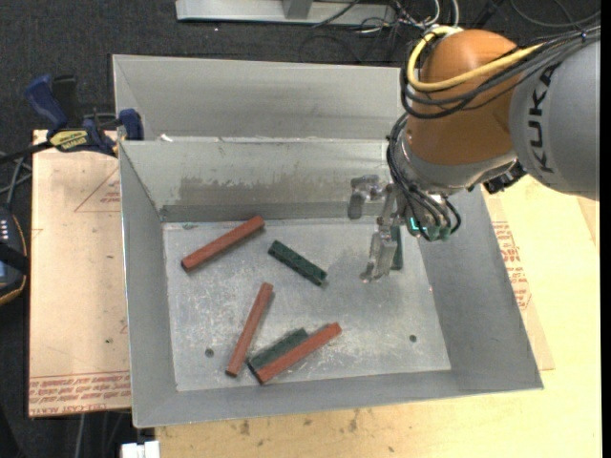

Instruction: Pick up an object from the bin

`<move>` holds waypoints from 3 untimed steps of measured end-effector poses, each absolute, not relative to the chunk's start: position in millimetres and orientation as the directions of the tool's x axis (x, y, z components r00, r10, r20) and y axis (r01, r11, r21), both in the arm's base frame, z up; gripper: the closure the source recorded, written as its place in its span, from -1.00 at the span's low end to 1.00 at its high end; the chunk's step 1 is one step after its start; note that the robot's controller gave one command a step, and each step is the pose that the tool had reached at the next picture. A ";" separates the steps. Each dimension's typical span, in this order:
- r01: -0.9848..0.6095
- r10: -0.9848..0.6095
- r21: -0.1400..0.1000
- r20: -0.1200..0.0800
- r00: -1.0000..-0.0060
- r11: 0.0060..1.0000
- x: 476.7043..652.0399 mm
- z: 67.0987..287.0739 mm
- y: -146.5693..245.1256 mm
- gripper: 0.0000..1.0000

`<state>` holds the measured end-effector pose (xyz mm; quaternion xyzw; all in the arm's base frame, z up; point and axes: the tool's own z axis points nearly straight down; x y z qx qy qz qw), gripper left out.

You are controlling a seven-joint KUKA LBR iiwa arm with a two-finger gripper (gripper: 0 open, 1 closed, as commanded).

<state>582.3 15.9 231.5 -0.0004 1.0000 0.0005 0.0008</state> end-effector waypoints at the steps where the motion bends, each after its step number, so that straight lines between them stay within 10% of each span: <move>1: 0.049 0.049 0.001 -0.006 -0.999 0.999 539.3 178.6 27.4 -1.00; 2: -0.106 -0.106 0.000 -0.006 -0.994 0.994 561.2 118.7 53.3 -1.00; 3: -0.142 -0.142 0.002 -0.002 -0.990 0.990 538.9 73.9 55.4 1.00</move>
Offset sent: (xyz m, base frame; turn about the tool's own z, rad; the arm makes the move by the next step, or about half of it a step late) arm 0.0161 0.0584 -0.1615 -0.2966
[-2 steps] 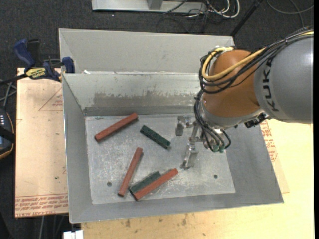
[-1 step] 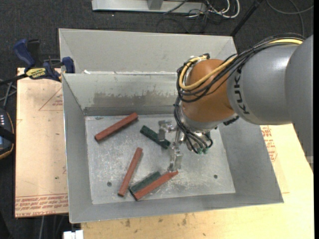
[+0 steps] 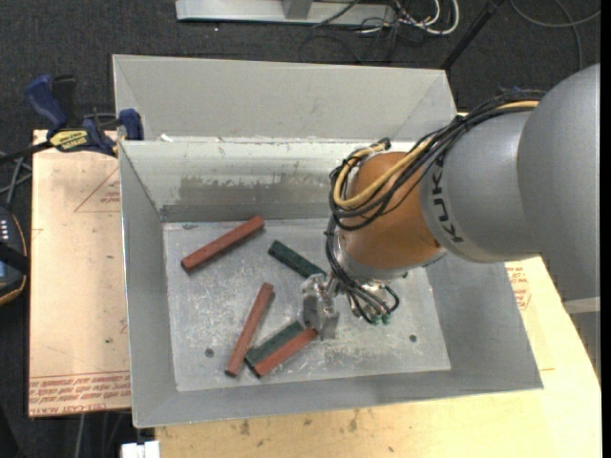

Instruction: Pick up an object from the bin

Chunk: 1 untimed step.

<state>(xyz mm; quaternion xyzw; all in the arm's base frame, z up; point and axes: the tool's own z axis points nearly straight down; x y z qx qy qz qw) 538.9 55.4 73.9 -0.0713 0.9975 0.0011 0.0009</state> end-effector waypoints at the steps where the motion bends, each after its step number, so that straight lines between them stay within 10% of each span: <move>1: -0.141 -0.141 0.001 -0.004 -0.990 0.990 538.9 72.8 54.8 -1.00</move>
Offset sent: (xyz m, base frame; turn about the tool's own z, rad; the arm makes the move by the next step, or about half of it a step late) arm 0.0000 0.0000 0.0000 0.0000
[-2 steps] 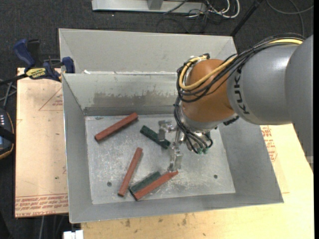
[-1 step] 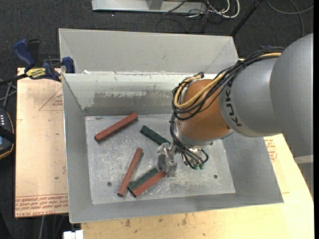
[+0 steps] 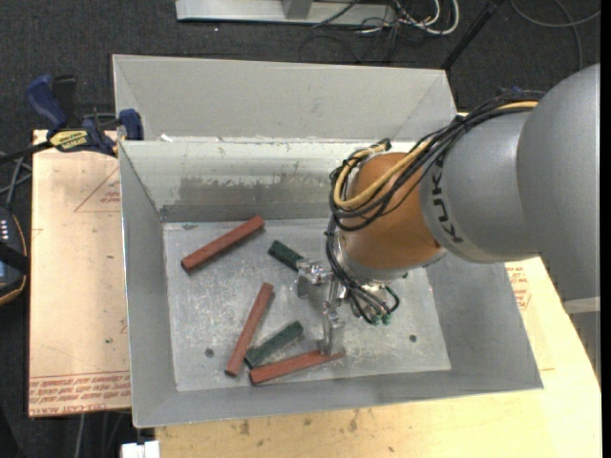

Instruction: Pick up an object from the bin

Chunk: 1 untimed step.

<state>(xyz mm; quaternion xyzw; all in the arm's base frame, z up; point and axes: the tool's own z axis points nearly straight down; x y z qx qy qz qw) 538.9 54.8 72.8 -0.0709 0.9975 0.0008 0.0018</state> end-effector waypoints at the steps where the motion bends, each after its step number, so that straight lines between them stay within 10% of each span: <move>1: -0.141 -0.141 0.001 -0.003 -0.990 0.990 538.8 72.7 54.8 -1.00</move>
Offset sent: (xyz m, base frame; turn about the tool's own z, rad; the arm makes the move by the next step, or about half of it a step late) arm 0.0234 -0.0018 -0.0028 -0.0313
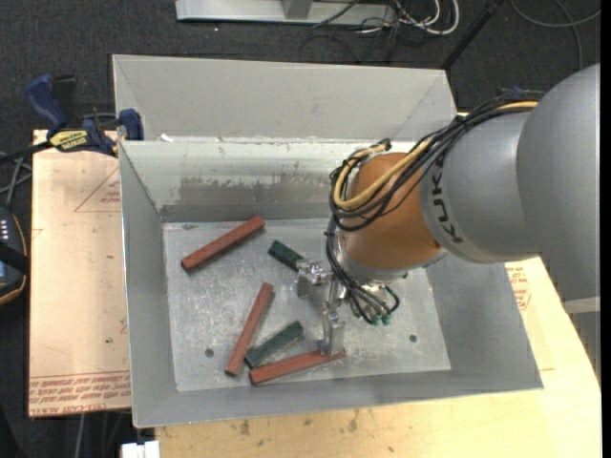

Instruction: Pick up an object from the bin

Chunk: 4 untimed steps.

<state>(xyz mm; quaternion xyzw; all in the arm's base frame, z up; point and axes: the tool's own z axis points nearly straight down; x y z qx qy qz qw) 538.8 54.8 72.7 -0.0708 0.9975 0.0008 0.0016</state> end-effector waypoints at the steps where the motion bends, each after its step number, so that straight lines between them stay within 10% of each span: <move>1: -0.163 -0.163 0.002 -0.003 -0.987 0.987 556.6 71.3 54.7 -1.00; 2: -0.344 -0.344 -0.001 -0.028 -0.939 0.939 495.0 74.6 125.9 1.00; 4: -0.406 -0.406 0.000 -0.005 -0.914 0.914 494.3 93.5 131.4 1.00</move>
Offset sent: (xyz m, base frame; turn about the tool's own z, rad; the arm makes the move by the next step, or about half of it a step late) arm -0.0511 0.0687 -0.0027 -0.2117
